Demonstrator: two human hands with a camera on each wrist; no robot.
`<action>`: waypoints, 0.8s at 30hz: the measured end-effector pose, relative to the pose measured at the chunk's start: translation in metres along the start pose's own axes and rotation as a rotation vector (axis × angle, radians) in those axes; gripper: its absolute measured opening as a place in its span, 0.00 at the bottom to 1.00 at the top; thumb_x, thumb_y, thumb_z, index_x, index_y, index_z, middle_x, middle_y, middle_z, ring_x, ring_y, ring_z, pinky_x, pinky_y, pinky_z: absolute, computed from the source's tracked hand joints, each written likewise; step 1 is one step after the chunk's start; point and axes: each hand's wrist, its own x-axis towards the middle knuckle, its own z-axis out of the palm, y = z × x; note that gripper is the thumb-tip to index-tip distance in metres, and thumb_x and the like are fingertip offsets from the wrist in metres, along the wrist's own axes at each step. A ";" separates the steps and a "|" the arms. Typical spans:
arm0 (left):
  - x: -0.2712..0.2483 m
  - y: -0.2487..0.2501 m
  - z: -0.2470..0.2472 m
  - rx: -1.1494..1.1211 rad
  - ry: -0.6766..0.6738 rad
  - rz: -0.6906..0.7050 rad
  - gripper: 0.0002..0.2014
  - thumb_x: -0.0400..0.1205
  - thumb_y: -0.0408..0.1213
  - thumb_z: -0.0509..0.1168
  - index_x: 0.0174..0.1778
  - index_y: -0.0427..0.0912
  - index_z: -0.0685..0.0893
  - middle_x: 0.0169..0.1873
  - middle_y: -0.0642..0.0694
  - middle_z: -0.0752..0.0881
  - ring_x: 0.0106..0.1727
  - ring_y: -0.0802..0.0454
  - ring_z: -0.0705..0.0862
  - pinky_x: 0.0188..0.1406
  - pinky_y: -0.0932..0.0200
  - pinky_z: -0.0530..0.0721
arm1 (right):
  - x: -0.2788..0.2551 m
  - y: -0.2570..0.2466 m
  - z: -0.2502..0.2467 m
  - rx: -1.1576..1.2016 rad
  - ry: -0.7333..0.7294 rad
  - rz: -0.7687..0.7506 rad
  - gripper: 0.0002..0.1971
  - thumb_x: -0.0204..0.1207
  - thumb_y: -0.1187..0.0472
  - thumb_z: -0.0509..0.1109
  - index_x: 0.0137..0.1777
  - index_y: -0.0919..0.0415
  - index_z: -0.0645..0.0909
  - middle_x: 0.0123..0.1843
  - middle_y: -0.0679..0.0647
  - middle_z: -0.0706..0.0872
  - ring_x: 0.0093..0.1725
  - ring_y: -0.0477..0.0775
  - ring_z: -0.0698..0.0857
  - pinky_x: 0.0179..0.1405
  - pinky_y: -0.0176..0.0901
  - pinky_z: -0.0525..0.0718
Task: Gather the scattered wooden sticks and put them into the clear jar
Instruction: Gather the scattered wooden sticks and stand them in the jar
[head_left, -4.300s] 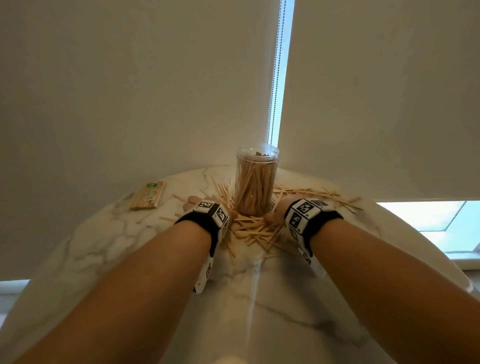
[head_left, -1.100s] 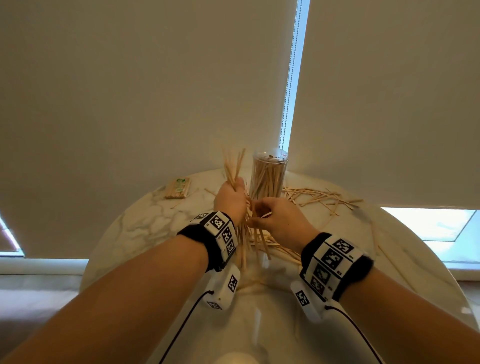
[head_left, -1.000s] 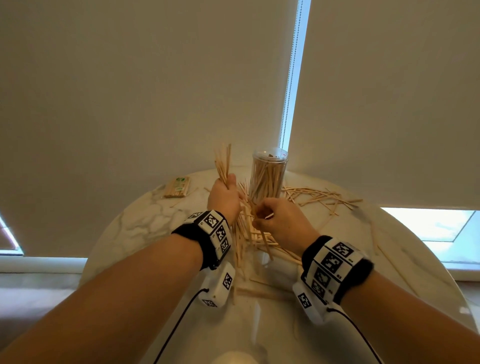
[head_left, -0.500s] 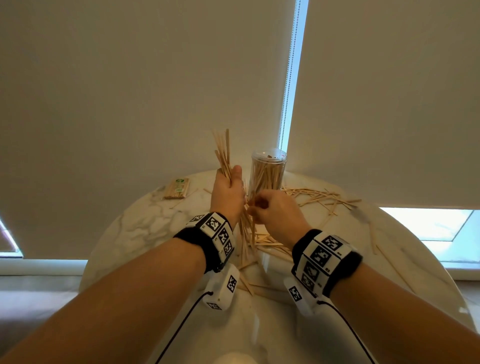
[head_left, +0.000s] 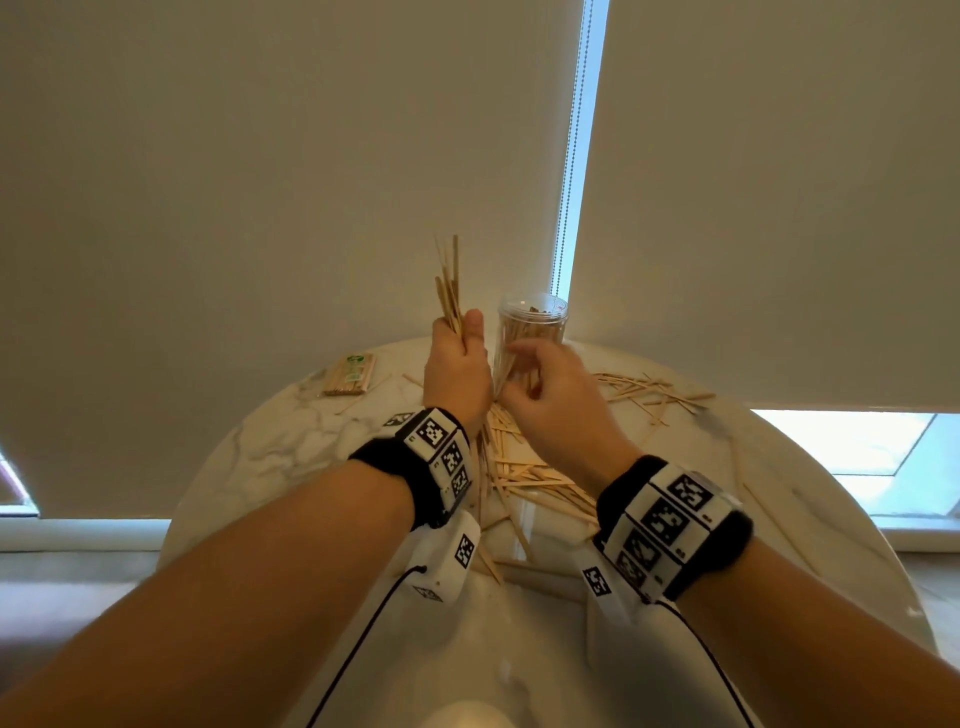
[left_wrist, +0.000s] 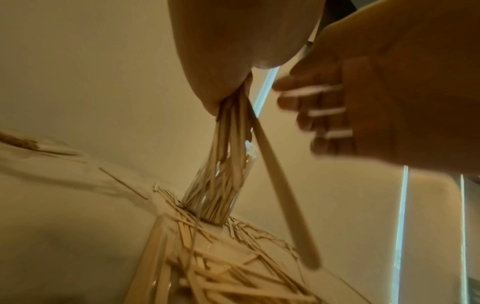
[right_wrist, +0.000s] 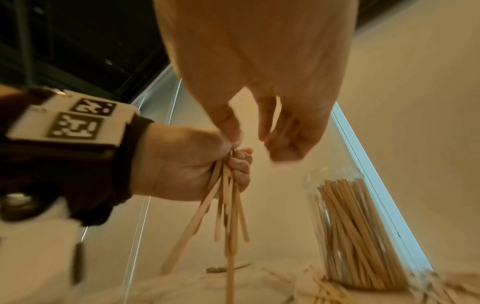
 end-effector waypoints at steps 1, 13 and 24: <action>0.003 0.002 -0.002 -0.067 -0.005 -0.031 0.19 0.85 0.62 0.53 0.49 0.49 0.74 0.32 0.50 0.78 0.31 0.49 0.78 0.38 0.41 0.83 | -0.004 0.001 0.002 0.026 -0.158 0.080 0.33 0.78 0.48 0.70 0.81 0.54 0.67 0.69 0.48 0.78 0.62 0.46 0.80 0.62 0.45 0.84; -0.014 0.020 -0.005 -0.522 -0.261 -0.235 0.16 0.86 0.50 0.64 0.37 0.44 0.77 0.22 0.51 0.75 0.27 0.51 0.77 0.33 0.51 0.82 | 0.000 0.015 0.023 0.015 -0.244 0.234 0.17 0.82 0.43 0.65 0.60 0.56 0.78 0.43 0.52 0.86 0.36 0.50 0.83 0.33 0.43 0.78; -0.019 0.026 -0.005 -0.369 -0.210 -0.157 0.22 0.82 0.62 0.62 0.33 0.48 0.73 0.20 0.54 0.69 0.20 0.55 0.67 0.23 0.57 0.71 | -0.008 -0.004 0.011 -0.008 -0.531 0.258 0.23 0.79 0.49 0.74 0.70 0.55 0.74 0.51 0.49 0.86 0.46 0.47 0.84 0.52 0.44 0.87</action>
